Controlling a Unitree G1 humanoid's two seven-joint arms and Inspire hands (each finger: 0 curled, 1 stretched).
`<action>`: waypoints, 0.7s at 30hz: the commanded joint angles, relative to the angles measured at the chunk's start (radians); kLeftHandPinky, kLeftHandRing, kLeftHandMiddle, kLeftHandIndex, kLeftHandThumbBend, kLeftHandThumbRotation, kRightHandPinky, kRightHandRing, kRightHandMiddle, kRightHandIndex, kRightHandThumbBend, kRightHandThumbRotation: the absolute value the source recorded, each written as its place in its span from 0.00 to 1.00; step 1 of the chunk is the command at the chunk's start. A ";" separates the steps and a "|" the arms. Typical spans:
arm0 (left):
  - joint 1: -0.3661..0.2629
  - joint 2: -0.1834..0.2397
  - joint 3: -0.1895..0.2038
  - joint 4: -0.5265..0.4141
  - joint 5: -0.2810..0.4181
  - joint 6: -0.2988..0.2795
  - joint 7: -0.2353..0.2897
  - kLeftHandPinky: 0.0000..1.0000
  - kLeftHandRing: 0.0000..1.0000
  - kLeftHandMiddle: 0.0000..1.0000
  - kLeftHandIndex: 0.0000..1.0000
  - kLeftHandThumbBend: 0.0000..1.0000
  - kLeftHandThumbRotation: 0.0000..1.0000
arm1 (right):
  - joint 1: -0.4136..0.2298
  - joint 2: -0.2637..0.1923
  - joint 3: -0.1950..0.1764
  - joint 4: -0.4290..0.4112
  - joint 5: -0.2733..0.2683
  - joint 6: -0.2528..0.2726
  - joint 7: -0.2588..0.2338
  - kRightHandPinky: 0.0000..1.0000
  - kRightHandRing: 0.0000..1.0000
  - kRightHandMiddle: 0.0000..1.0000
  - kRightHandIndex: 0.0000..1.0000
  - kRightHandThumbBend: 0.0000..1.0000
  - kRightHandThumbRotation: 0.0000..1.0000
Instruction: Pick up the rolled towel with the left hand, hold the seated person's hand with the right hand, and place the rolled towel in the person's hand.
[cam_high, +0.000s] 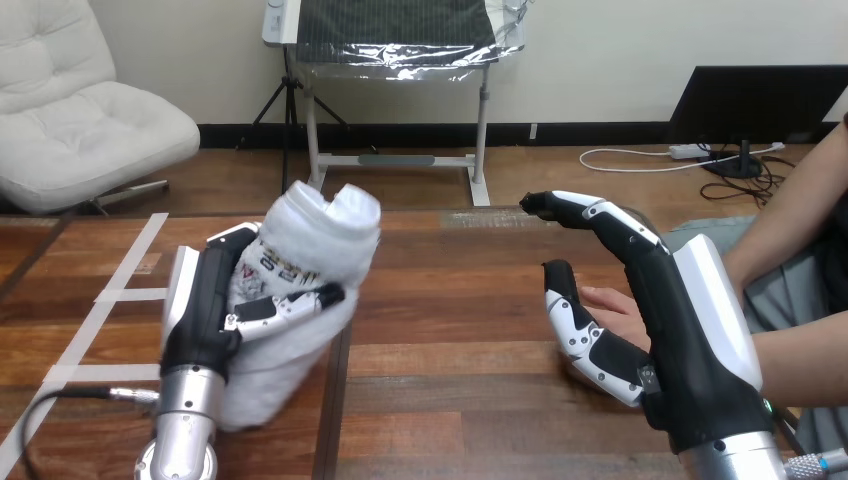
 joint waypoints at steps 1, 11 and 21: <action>0.017 -0.111 0.122 -0.162 -0.261 0.074 -0.246 0.39 0.42 0.46 0.50 0.76 0.00 | -0.048 0.006 -0.009 -0.044 0.009 0.012 -0.002 0.89 0.84 0.81 0.79 0.05 0.00; 0.107 -0.160 0.136 -0.409 -0.459 0.326 -0.405 0.38 0.40 0.45 0.49 0.83 0.02 | -0.052 0.001 -0.014 -0.046 0.002 0.020 -0.004 0.91 0.85 0.84 0.83 0.08 0.00; 0.199 -0.184 0.120 -0.652 -0.594 0.570 -0.463 0.36 0.39 0.45 0.49 0.85 0.03 | -0.056 -0.004 -0.023 -0.051 0.006 0.023 -0.002 0.94 0.89 0.89 0.87 0.10 0.00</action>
